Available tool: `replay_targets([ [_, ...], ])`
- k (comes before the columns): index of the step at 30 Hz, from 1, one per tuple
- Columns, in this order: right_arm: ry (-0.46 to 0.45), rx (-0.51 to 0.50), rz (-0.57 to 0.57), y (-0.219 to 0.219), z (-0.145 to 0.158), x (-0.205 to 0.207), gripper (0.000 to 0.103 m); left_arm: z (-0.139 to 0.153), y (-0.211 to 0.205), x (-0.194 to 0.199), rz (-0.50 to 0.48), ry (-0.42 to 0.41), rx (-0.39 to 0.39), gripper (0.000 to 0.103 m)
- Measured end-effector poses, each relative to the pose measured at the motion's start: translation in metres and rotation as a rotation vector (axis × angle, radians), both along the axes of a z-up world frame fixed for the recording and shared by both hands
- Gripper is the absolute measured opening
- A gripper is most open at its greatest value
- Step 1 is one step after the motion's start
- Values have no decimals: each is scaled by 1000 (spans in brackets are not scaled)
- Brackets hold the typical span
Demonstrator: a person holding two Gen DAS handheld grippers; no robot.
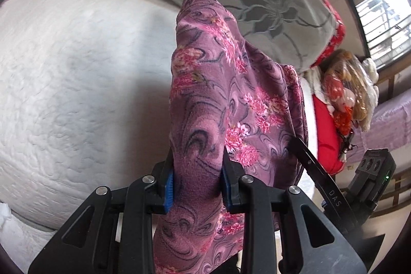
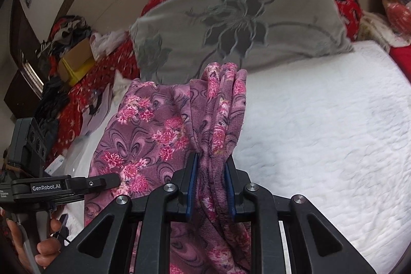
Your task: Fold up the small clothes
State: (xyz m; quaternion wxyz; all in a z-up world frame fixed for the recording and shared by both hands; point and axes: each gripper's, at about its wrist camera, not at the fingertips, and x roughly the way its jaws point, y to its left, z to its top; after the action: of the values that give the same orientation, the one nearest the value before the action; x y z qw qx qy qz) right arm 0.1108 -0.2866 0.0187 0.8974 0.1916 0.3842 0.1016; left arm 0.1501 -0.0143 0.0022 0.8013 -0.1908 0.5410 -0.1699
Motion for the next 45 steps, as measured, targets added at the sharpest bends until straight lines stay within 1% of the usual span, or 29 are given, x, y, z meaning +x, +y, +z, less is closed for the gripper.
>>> replay_targets([
  [2, 22, 9, 21, 7, -9, 4, 18, -12, 7, 3, 16, 18, 1, 26],
  [6, 92, -57, 28, 20, -32, 16, 17, -40, 19, 12, 63, 67, 21, 26],
  [8, 146, -95, 17, 20, -48, 22, 18, -53, 29, 16, 78, 102, -29, 32],
  [10, 205, -102, 17, 14, -65, 30, 24, -57, 36, 15, 71, 112, -73, 33],
  [11, 216, -89, 11, 10, -70, 30, 30, -55, 38, 14, 65, 102, -74, 33],
  [12, 212, -70, 2, 5, -70, 29, 34, -49, 39, 12, 59, 80, -61, 33],
  [13, 209, -55, -7, 1, -68, 29, 34, -41, 40, 10, 56, 46, -46, 33],
  [14, 202, -41, -30, -4, -65, 29, 33, -34, 40, 9, 51, 16, -38, 33],
  [15, 184, -29, -76, -10, -58, 28, 38, -26, 38, 11, 40, -19, -29, 33],
  [16, 161, -5, -102, -16, -53, 28, 37, -17, 33, 13, 27, -52, -22, 34],
  [18, 87, 81, -99, -21, -42, 30, 37, -7, 19, 22, -5, -93, -3, 40],
  [19, 75, 86, -86, -17, -40, 33, 37, -4, 9, 29, -25, -111, 13, 46],
  [20, 65, 68, -62, -11, -38, 40, 37, -3, 0, 37, -38, -126, 32, 48],
  [22, 47, 23, -10, 3, -37, 54, 34, -8, -21, 56, -63, -126, 78, 48],
  [25, 50, -13, 13, 16, -46, 72, 33, -29, -35, 82, -61, -81, 121, 48],
  [26, 63, -24, 5, 17, -51, 79, 33, -37, -37, 90, -52, -60, 129, 48],
  [27, 80, -37, -6, 17, -55, 85, 29, -45, -39, 97, -44, -47, 134, 48],
  [29, 167, -76, -36, 12, -76, 102, 28, -49, -40, 106, -35, -46, 138, 48],
  [31, 149, -34, -41, 7, -76, 104, 25, -44, -37, 110, -41, -38, 129, 48],
  [33, 158, -28, -39, 2, -70, 102, 22, -32, -29, 104, -53, -39, 112, 48],
  [35, 107, -50, 15, 0, -51, 83, 29, -21, -19, 86, -68, -74, 113, 48],
  [36, 85, -46, 57, 1, -45, 75, 29, -18, -14, 72, -80, -95, 127, 49],
  [37, 67, -33, 113, 2, -40, 65, 29, -19, -11, 61, -83, -109, 137, 57],
  [39, 58, -19, 190, 3, -40, 42, 28, -35, -9, 41, -74, -99, 163, 64],
  [41, 127, -90, 213, 8, -59, 32, 30, -61, -15, 35, -91, -32, 218, 65],
  [42, 185, -148, 212, 11, -71, 32, 29, -70, -16, 33, -100, 6, 223, 65],
  [43, 188, -189, 201, 12, -77, 26, 31, -68, -12, 27, -87, 10, 202, 64],
  [44, 174, -200, 181, 10, -72, 21, 38, -62, -9, 21, -80, -1, 191, 63],
  [45, 177, -206, 163, 9, -64, 14, 37, -52, -6, 12, -88, -27, 190, 63],
])
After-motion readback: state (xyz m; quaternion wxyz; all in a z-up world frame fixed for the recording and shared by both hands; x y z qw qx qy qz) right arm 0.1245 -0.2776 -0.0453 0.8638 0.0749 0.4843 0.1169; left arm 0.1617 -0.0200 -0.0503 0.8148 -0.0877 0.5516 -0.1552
